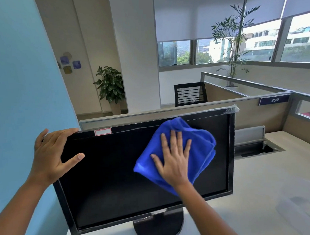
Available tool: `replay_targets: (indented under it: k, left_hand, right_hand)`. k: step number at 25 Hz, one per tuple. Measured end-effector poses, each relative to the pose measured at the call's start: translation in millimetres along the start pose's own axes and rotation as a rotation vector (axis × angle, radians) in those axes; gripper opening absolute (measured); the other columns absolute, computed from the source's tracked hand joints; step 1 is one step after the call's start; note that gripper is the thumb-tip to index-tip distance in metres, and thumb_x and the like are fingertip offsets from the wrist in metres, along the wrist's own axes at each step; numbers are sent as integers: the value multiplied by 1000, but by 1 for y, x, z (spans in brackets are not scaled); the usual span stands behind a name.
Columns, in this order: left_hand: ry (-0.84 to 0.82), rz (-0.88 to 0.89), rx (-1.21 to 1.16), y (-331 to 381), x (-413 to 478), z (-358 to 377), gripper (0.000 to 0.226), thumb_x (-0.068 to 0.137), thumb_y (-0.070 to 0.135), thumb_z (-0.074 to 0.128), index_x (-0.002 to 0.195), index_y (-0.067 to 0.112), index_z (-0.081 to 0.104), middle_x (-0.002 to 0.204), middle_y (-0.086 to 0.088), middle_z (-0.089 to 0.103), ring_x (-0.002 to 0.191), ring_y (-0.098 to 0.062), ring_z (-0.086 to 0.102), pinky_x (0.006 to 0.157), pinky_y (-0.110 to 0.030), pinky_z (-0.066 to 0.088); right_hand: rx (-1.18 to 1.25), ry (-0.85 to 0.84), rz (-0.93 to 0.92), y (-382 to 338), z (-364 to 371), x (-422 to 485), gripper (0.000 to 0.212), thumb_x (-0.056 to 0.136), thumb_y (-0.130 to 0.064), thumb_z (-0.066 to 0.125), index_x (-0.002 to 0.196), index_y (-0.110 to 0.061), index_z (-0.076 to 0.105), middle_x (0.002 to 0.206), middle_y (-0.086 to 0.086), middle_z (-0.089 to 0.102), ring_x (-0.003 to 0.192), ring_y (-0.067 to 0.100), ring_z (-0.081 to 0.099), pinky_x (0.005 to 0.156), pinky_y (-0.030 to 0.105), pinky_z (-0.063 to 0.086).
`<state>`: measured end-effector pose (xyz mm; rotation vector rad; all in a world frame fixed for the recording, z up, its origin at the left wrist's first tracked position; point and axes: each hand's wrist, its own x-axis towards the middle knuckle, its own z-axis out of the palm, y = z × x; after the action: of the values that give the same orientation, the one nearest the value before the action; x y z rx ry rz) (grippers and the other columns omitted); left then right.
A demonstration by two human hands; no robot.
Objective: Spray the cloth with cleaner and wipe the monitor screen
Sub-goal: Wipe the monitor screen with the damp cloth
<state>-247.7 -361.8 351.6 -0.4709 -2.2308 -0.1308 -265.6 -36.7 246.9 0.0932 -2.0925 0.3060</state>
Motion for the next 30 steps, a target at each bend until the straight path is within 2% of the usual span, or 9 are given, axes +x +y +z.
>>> replay_targets:
  k: [7,11,17,24,30]
  left_hand:
    - [-12,-6,2,2,2,0,77,86,71,24,124,13,57,111,-16,64,105,-38,55,112,-42,8]
    - [-14,-8,7,3,1,0,76,86,71,26,124,13,57,110,-15,64,104,-39,56,113,-48,9]
    - [-6,-6,-2,6,1,-4,75,87,71,27,123,12,57,108,-14,64,104,-37,56,113,-41,6]
    - [-6,-15,-25,6,-2,-6,78,88,70,25,124,9,56,112,-15,64,107,-38,55,114,-38,2]
    - [3,-18,-51,6,0,-5,78,88,71,24,123,9,56,112,-14,64,108,-37,56,114,-42,3]
  right_hand:
    - [-12,36,330,95,-10,-11,72,94,-58,24,148,-10,21,153,21,21,143,34,11,113,58,6]
    - [19,-45,444,104,-1,-59,72,94,-58,20,151,-14,6,155,20,14,144,33,6,114,58,6]
    - [77,-184,625,93,12,-125,77,91,-65,13,150,-20,-9,155,23,11,144,32,2,113,59,6]
    - [146,-188,694,53,8,-99,110,73,-86,21,148,-13,-13,156,23,-4,143,37,-9,113,58,-2]
    - [141,-237,534,-1,12,-80,115,71,-87,26,149,-9,-8,155,25,-4,142,41,-9,111,62,-3]
